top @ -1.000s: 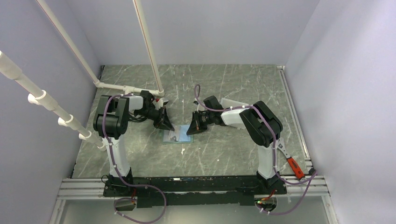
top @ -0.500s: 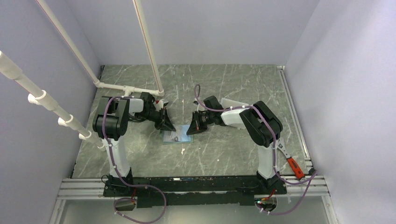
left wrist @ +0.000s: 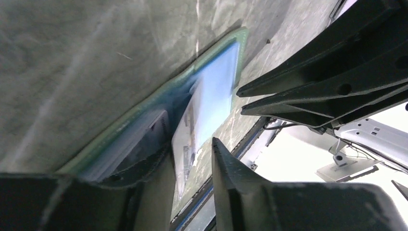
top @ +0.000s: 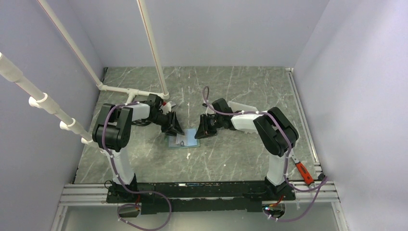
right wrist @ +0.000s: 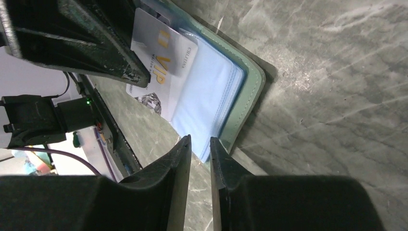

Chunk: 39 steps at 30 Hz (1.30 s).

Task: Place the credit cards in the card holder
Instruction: Insert the credit card into the card holder.

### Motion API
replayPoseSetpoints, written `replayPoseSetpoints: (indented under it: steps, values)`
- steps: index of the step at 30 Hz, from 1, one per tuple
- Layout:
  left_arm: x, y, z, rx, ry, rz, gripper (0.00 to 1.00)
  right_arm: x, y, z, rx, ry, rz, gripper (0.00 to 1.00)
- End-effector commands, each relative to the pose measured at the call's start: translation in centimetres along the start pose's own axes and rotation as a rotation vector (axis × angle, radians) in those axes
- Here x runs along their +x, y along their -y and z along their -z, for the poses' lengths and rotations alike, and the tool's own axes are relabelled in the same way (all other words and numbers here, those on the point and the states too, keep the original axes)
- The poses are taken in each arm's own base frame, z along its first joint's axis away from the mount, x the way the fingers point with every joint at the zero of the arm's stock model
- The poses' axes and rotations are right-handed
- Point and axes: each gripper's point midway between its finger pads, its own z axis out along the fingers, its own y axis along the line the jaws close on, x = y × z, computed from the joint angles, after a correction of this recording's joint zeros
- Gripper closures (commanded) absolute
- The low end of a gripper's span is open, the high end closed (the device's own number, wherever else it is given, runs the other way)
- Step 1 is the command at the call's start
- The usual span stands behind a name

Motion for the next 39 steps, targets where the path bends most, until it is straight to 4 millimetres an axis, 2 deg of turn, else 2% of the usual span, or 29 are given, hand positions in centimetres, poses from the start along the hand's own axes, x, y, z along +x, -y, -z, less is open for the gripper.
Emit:
replayPoseSetpoints:
  steps: [1,6,9,13,17,24,27,32,39]
  values:
    - [-0.2,0.4,0.8,-0.069,0.041,-0.041,0.61,-0.1,0.2,0.6,0.023,0.018,0.028,0.76]
    - [-0.1,1.0,1.6,-0.084,0.051,-0.057,0.55,0.2,0.8,-0.3,0.015,0.005,0.014,0.79]
    - [0.1,1.3,2.0,-0.094,0.056,-0.065,0.48,0.2,1.2,-0.6,0.019,0.001,0.012,0.80]
    - [0.5,1.4,2.3,-0.095,0.049,-0.064,0.47,0.3,1.2,-0.6,0.018,0.000,0.015,0.81]
    - [0.8,1.3,2.0,-0.081,0.043,-0.056,0.56,0.2,1.1,-0.6,0.015,0.000,0.018,0.83]
    - [0.6,1.1,1.5,-0.074,0.053,-0.040,0.87,0.5,1.3,-0.9,0.008,-0.008,0.000,0.90]
    - [0.7,0.9,1.0,-0.052,0.056,-0.032,0.95,0.8,1.1,-1.2,-0.024,-0.015,-0.023,0.92]
    - [0.5,0.3,0.2,-0.027,0.082,-0.028,1.00,1.4,0.8,-1.6,-0.070,-0.023,-0.074,0.94]
    - [0.3,0.2,-0.5,0.028,0.168,-0.012,1.00,1.9,1.1,-1.6,-0.062,-0.026,-0.084,0.96]
